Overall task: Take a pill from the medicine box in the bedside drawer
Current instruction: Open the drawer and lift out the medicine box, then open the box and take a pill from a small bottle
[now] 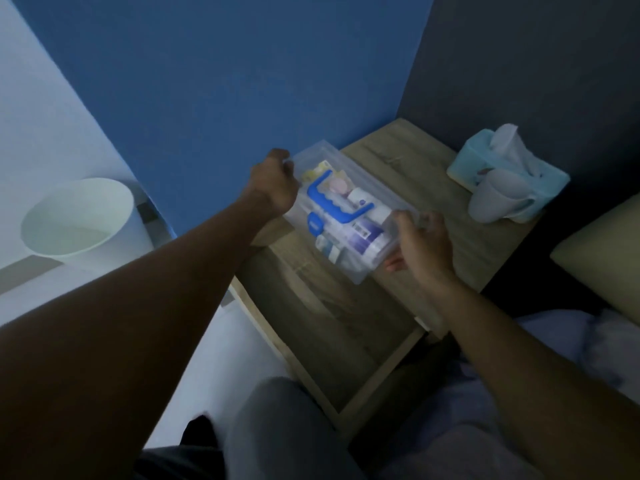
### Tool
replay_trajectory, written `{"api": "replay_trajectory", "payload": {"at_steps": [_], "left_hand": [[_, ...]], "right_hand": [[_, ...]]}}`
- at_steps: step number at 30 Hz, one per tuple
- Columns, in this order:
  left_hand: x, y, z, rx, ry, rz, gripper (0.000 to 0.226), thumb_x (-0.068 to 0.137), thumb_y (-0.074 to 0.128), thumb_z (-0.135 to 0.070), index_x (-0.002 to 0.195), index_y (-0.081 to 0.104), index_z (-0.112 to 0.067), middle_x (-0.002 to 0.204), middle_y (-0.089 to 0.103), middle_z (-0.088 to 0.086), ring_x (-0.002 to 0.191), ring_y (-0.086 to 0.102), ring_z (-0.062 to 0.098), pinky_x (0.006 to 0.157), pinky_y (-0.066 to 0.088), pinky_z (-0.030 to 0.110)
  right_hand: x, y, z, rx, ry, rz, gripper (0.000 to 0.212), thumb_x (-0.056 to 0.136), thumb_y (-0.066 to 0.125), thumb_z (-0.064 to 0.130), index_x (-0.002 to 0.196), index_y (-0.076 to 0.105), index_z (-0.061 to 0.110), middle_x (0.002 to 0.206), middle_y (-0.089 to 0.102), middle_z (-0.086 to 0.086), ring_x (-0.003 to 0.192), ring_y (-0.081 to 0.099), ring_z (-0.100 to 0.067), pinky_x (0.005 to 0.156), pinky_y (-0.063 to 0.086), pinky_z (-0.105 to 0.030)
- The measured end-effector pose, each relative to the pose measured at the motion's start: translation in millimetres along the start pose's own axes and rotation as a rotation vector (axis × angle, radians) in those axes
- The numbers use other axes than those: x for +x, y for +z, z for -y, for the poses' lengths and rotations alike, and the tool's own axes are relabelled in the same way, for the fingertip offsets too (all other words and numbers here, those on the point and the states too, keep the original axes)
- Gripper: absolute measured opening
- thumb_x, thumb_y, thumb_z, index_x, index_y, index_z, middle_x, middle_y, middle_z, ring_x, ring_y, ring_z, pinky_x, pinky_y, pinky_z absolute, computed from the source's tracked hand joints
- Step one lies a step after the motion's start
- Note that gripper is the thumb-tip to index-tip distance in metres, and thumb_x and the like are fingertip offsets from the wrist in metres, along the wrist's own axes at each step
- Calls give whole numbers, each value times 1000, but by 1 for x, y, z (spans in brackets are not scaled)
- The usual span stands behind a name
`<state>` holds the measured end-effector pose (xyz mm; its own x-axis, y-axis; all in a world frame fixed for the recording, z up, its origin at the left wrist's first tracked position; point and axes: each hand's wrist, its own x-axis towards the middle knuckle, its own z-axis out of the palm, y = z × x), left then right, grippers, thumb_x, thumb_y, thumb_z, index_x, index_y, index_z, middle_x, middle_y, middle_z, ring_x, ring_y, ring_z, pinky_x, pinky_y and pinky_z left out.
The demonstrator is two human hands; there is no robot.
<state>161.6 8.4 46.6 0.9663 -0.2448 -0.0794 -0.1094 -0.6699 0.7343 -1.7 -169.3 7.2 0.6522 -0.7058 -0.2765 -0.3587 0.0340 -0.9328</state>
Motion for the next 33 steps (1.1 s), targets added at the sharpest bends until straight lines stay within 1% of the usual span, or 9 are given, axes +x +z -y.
{"api": "replay_trajectory", "payload": {"at_steps": [8, 15, 19, 21, 22, 24, 26, 29, 33], "left_hand": [[60, 50, 4, -37, -17, 59, 44, 98, 42, -28, 140, 47, -16, 140, 52, 17, 125, 53, 32, 105, 44, 35], [84, 65, 6, -60, 79, 17, 44, 102, 38, -33, 141, 47, -16, 145, 51, 11, 134, 48, 26, 106, 35, 24], [73, 65, 7, -54, 41, 52, 59, 101, 37, -40, 155, 19, -22, 157, 36, 8, 141, 38, 28, 115, 28, 30], [56, 74, 8, -167, -86, 79, 71, 96, 40, -53, 155, 16, -22, 151, 43, 11, 132, 49, 32, 113, 37, 38], [46, 78, 8, -267, -155, 90, 70, 92, 44, -60, 149, 31, -22, 141, 54, 12, 123, 57, 32, 108, 44, 42], [32, 85, 9, -475, -251, 127, 50, 85, 52, -64, 107, 63, -21, 102, 68, 7, 100, 69, 29, 93, 56, 46], [21, 90, 10, -579, -292, 192, 48, 83, 60, -61, 91, 66, -13, 82, 70, 7, 80, 74, 24, 81, 62, 43], [13, 99, 14, -648, -359, 151, 46, 81, 67, -54, 95, 65, -10, 76, 69, 5, 64, 69, 16, 71, 63, 34], [10, 100, 17, -634, -355, 89, 30, 84, 65, -49, 86, 64, -19, 75, 69, 2, 64, 67, 14, 67, 62, 31]], "right_hand": [[69, -3, -11, -65, -14, 22, 67, 86, 63, 57, 140, 36, 28, 109, 71, -16, 64, 76, -21, 50, 57, -30], [82, 4, -10, -56, -56, 25, 57, 89, 59, 62, 131, 34, 33, 109, 69, -9, 66, 77, -17, 52, 59, -31], [78, 2, 1, -385, -77, -18, 64, 90, 46, 69, 140, 31, 30, 131, 57, -9, 78, 65, -12, 57, 52, -28], [72, -2, 2, -662, -258, -83, 74, 91, 40, 71, 148, 25, 26, 147, 38, -10, 110, 57, -20, 80, 52, -36], [68, -3, 3, -740, -377, -80, 75, 91, 40, 70, 149, 22, 27, 150, 32, -11, 124, 50, -26, 91, 49, -42], [60, -1, 5, -801, -545, 20, 80, 89, 44, 70, 151, 19, 26, 154, 28, -11, 136, 39, -28, 100, 45, -46], [56, 1, 3, -870, -570, 125, 89, 87, 47, 72, 154, 16, 22, 159, 23, -10, 144, 30, -28, 107, 41, -50], [54, 0, -1, -950, -578, 144, 96, 85, 49, 74, 156, 14, 19, 163, 16, -12, 149, 19, -32, 111, 37, -54], [60, -1, 6, -1025, -594, 110, 103, 76, 54, 77, 152, 24, 15, 153, 30, -14, 139, 33, -31, 99, 43, -46]]}}
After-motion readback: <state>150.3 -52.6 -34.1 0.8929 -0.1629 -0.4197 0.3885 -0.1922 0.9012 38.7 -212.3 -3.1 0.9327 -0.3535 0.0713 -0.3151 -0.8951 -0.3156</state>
